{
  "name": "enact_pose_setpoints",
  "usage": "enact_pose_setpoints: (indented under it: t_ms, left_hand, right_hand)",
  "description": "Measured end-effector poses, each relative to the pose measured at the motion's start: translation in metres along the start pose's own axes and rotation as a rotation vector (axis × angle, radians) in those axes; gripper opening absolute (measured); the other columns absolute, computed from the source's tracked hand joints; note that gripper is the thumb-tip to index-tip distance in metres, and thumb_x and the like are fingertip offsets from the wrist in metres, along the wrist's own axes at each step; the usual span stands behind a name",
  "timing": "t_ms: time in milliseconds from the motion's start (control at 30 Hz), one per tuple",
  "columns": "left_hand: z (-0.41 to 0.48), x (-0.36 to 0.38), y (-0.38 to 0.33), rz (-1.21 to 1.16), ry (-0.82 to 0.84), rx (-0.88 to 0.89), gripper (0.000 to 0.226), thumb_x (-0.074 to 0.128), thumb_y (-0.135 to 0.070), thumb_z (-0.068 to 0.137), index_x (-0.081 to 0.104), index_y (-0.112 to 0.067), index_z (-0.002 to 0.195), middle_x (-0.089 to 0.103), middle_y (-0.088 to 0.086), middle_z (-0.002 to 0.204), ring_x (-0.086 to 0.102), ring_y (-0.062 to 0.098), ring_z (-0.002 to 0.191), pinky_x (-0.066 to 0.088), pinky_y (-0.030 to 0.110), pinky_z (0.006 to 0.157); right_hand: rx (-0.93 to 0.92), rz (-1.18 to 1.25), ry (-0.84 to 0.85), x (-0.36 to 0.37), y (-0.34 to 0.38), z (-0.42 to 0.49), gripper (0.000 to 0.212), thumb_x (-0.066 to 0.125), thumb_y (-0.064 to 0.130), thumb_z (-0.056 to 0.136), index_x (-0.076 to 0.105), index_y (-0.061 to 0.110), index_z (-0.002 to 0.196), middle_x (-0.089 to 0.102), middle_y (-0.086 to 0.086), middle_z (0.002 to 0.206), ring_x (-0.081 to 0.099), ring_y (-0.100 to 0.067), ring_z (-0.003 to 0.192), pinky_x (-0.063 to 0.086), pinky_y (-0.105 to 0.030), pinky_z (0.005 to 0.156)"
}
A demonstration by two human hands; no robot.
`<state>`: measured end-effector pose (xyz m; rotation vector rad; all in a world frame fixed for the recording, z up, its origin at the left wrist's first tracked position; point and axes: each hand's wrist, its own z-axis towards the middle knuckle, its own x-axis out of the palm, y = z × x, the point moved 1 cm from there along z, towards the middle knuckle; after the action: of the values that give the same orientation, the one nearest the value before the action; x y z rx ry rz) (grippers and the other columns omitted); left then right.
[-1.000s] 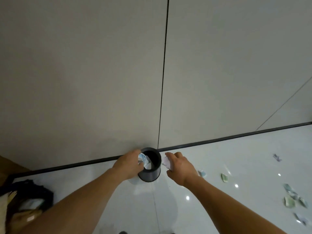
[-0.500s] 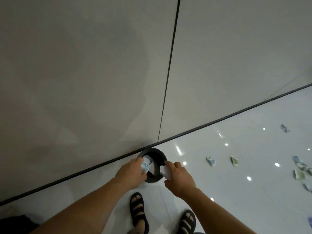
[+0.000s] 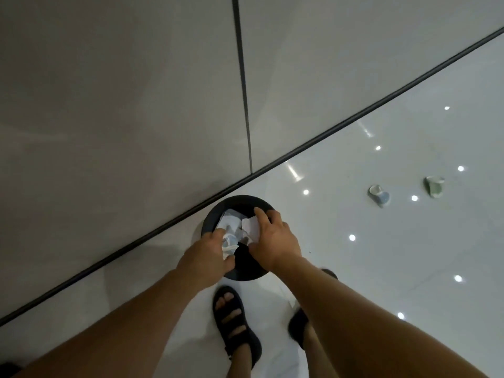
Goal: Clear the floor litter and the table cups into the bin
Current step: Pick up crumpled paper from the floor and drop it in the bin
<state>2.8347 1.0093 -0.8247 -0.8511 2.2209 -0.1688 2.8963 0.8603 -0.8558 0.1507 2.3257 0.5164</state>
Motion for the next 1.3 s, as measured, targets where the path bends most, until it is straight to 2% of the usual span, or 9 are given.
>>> enact_pose_setpoints:
  t_ms: [100, 267, 467, 767, 1067, 1300]
  left_hand:
    - [0.003, 0.013, 0.009, -0.006, 0.038, 0.01, 0.079, 0.068, -0.038, 0.081, 0.029, -0.015, 0.145, 0.036, 0.007, 0.143, 0.041, 0.026, 0.127, 0.041, 0.042, 0.103]
    - [-0.01, 0.002, -0.005, 0.124, -0.001, 0.031, 0.081, 0.062, -0.047, 0.082, 0.023, -0.018, 0.147, 0.023, 0.004, 0.151, 0.023, 0.024, 0.138, 0.037, 0.042, 0.107]
    - [-0.024, -0.039, -0.081, 0.222, 0.003, 0.129, 0.086, 0.056, -0.053, 0.085, 0.011, -0.022, 0.152, 0.006, 0.001, 0.16, 0.004, 0.022, 0.146, 0.02, 0.042, 0.117]
    - [-0.03, -0.043, -0.255, 0.367, 0.039, 0.34, 0.084, 0.053, -0.053, 0.087, 0.009, -0.022, 0.152, 0.002, 0.0, 0.16, 0.0, 0.02, 0.146, 0.016, 0.042, 0.118]
    - [-0.029, 0.033, -0.408, 0.521, 0.17, 0.447, 0.082, 0.051, -0.05, 0.09, 0.007, -0.021, 0.153, 0.002, 0.0, 0.16, 0.0, 0.018, 0.147, 0.015, 0.039, 0.119]
    - [0.001, 0.073, -0.469, 0.541, 0.225, 0.457, 0.081, 0.053, -0.047, 0.091, 0.01, -0.018, 0.153, 0.005, 0.002, 0.16, 0.005, 0.019, 0.146, 0.016, 0.038, 0.118]
  right_hand:
    - [0.013, 0.012, 0.007, 0.016, -0.017, 0.0, 0.09, 0.067, 0.033, 0.085, 0.008, 0.032, 0.153, 0.005, -0.003, 0.16, 0.023, -0.032, 0.141, 0.041, -0.043, 0.107]
    - [0.055, 0.009, 0.004, 0.014, -0.041, -0.032, 0.087, 0.063, 0.039, 0.086, 0.006, 0.033, 0.152, 0.004, -0.001, 0.16, 0.017, -0.03, 0.143, 0.039, -0.045, 0.106]
    - [0.138, 0.05, -0.102, -0.049, -0.058, -0.071, 0.084, 0.056, 0.052, 0.09, 0.001, 0.039, 0.152, -0.002, 0.002, 0.163, 0.009, -0.028, 0.148, 0.038, -0.047, 0.108]
    - [0.329, 0.157, -0.315, -0.164, -0.149, -0.137, 0.078, 0.054, 0.047, 0.092, 0.006, 0.037, 0.153, 0.002, 0.002, 0.162, 0.015, -0.024, 0.146, 0.045, -0.042, 0.103]
    - [0.488, 0.279, -0.329, -0.219, -0.296, -0.191, 0.079, 0.054, 0.04, 0.092, 0.005, 0.033, 0.154, 0.001, 0.001, 0.162, 0.016, -0.025, 0.144, 0.045, -0.041, 0.102]
    - [0.546, 0.264, -0.306, -0.239, -0.371, -0.188, 0.081, 0.056, 0.041, 0.091, 0.005, 0.032, 0.154, 0.004, 0.0, 0.161, 0.019, -0.026, 0.143, 0.044, -0.041, 0.1]
